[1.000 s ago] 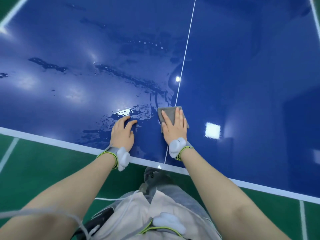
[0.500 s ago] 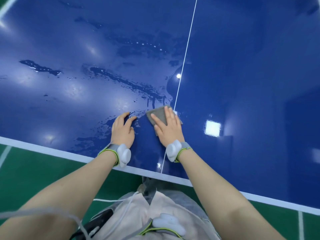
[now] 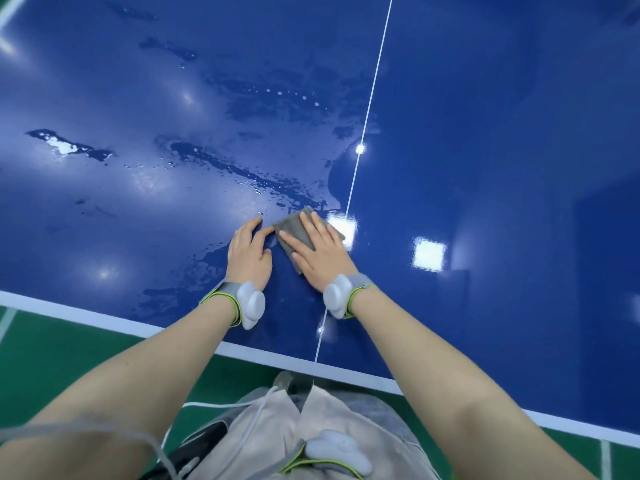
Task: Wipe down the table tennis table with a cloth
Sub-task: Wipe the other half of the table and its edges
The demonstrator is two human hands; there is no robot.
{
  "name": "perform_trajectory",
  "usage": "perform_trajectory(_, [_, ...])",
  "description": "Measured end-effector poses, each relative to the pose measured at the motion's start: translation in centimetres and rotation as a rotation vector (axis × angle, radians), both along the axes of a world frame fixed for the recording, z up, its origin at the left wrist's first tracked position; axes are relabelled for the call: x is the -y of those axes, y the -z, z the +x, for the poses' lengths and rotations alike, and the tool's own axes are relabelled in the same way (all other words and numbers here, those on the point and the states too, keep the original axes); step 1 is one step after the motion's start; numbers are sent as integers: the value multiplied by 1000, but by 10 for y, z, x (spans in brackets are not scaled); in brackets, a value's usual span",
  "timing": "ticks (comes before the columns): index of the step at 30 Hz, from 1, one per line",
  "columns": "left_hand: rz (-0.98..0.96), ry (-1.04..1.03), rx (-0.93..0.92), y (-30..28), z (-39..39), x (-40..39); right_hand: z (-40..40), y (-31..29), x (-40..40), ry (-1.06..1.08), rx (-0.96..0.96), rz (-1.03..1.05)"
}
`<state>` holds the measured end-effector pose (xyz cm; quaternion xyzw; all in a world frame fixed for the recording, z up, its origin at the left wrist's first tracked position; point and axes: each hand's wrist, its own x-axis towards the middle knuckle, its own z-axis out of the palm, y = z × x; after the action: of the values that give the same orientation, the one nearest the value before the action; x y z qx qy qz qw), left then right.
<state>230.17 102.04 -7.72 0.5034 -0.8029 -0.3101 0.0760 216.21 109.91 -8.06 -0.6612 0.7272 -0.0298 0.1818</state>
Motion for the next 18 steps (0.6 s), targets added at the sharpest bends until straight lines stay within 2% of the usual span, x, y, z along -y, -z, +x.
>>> perform_trajectory(2, [4, -1, -1, 0, -2, 4, -28, 0, 6, 47, -11, -48])
perform_trajectory(5, [10, -8, 3, 1, -5, 7, -54, 0, 20, 279, -57, 87])
perform_trajectory(8, [4, -18, 11, 2, -11, 8, -45, 0, 38, 404, -115, 106])
perform_trajectory(10, [2, -31, 22, 1, -14, 7, -30, 0, 45, 327, -96, 102])
perform_trajectory(14, [11, -37, 50, -2, -22, 13, -30, 0, 42, 20, -59, 23])
perform_trajectory(16, [21, -39, 53, -4, -24, 17, -47, 0, 44, -15, -36, -48])
perform_trajectory(18, [24, -40, 56, -5, -24, 19, -64, 1, 51, 69, -64, -36])
